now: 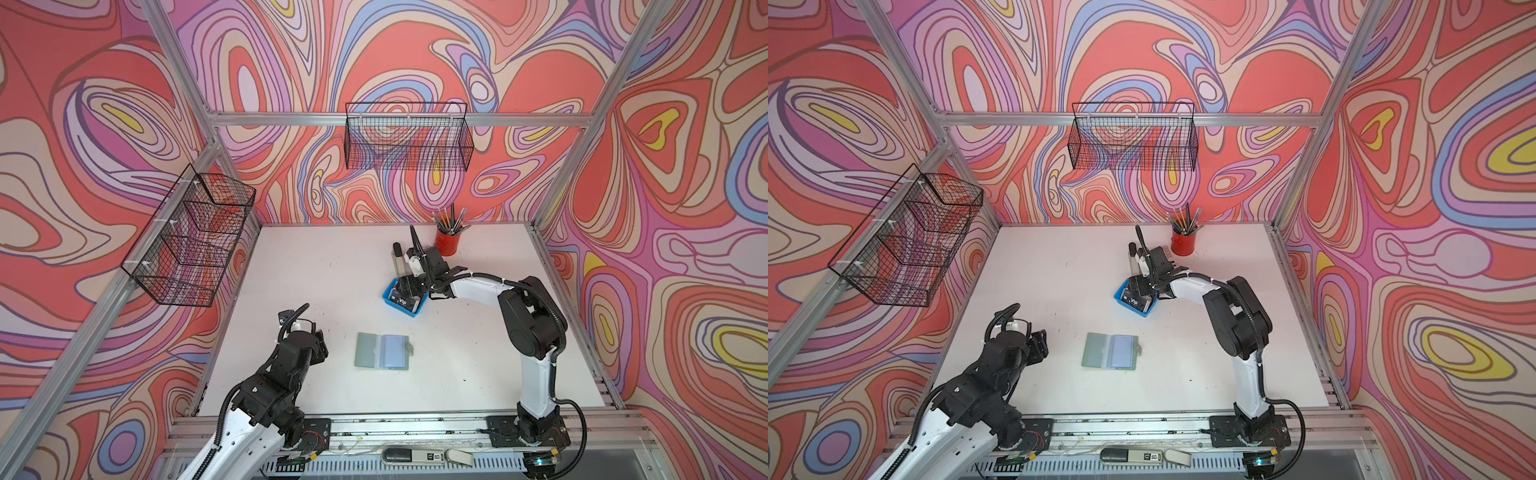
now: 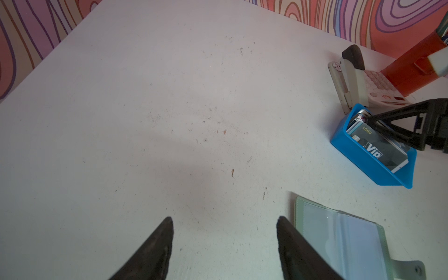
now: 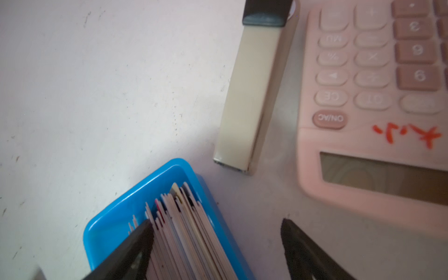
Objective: Put the credit cards into the card holder
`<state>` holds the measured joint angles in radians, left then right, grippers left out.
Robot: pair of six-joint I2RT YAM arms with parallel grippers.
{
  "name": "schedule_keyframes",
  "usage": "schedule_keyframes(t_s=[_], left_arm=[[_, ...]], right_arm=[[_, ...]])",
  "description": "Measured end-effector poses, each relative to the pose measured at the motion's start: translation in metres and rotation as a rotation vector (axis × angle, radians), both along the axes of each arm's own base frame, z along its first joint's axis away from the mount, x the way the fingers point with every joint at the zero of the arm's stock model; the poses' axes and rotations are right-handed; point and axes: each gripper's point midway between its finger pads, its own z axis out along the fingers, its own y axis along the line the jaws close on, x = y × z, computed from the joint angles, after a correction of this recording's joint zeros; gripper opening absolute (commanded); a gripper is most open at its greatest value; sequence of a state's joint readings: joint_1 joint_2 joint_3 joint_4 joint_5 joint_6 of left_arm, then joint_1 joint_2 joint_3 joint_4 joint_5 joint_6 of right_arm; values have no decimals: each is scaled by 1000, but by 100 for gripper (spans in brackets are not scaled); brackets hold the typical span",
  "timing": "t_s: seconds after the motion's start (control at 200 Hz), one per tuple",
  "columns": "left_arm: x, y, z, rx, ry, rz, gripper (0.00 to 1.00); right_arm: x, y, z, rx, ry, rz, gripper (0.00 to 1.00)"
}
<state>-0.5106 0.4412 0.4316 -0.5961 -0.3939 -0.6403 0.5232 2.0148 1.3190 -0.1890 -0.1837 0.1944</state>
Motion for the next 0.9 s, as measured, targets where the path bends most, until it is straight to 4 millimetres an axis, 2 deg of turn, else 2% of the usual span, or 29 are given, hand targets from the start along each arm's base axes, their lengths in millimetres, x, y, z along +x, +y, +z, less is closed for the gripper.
schedule_keyframes(t_s=[0.235, 0.461, 0.551, 0.616, 0.701, 0.796, 0.896], left_arm=[[0, 0, 0, 1, 2, 0, 69], [0, 0, 0, 1, 2, 0, 69], [0, 0, 0, 1, 2, 0, 69], [0, 0, 0, 1, 2, 0, 69], [0, 0, 0, 1, 2, 0, 69], [0, 0, 0, 1, 2, 0, 69], [0, 0, 0, 1, 2, 0, 69]], right_arm=[[-33, -18, -1, 45, 64, -80, 73], [-77, -41, -4, 108, 132, -170, 73], [-91, -49, 1, 121, 144, -190, 81], [-93, -51, 10, 127, 126, -191, 91], [-89, -52, 28, 132, 72, -177, 98], [-82, -47, 40, 124, 28, -137, 98], [-71, -40, 36, 93, 15, -99, 98]])
